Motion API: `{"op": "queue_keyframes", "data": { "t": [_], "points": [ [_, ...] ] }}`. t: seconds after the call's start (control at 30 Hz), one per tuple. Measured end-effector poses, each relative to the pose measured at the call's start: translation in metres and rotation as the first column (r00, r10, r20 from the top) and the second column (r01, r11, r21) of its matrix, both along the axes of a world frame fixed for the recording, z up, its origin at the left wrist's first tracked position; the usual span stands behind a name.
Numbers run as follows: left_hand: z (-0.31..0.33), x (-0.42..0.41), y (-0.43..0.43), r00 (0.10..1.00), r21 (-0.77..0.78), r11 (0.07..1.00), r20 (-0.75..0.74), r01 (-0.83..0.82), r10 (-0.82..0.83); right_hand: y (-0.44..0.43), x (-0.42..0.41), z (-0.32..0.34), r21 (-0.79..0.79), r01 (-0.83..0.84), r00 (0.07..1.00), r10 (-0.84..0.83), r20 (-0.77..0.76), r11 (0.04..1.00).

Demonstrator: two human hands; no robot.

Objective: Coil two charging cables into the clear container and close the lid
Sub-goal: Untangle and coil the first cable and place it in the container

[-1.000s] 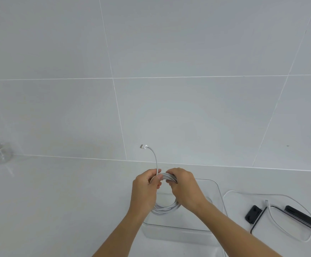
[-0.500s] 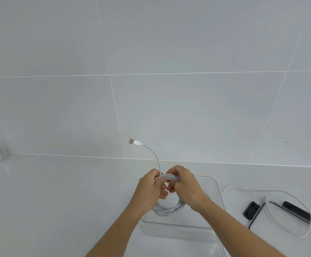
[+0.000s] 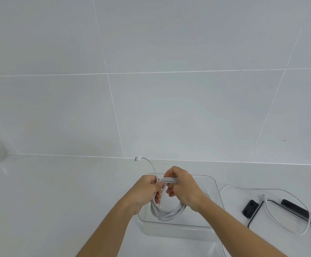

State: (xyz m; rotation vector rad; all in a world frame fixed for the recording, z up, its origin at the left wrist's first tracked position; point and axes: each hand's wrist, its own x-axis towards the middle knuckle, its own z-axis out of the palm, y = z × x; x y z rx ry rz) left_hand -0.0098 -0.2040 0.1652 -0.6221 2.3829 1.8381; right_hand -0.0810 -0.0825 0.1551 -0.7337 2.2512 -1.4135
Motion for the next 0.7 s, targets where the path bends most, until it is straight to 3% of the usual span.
{"op": "queue_keyframes", "data": {
  "t": [0.13,0.23,0.43,0.6,0.7],
  "points": [
    [0.0,-0.001,-0.003,0.992,-0.084,0.991,0.087,0.102,-0.094,-0.001,0.0,-0.004,0.015,0.008,1.0,-0.008,-0.011,1.0],
    [0.002,0.0,-0.002,0.988,0.038,0.991,0.078,0.128,-0.13,-0.001,-0.002,-0.005,0.012,0.012,1.0,-0.012,-0.011,1.0],
    [0.003,-0.002,0.0,0.986,0.077,0.99,0.114,0.116,-0.125,-0.002,-0.003,-0.007,0.014,-0.02,0.999,0.019,0.025,1.0],
    [-0.002,-0.002,-0.004,0.996,0.136,0.988,0.04,0.075,-0.081,-0.004,-0.005,-0.003,-0.058,-0.011,0.994,0.017,0.108,0.998],
    [-0.003,-0.002,-0.01,0.994,-0.004,0.996,0.056,0.091,-0.091,-0.002,-0.007,-0.004,-0.057,0.011,0.987,-0.001,0.161,0.998]
  ]
}}
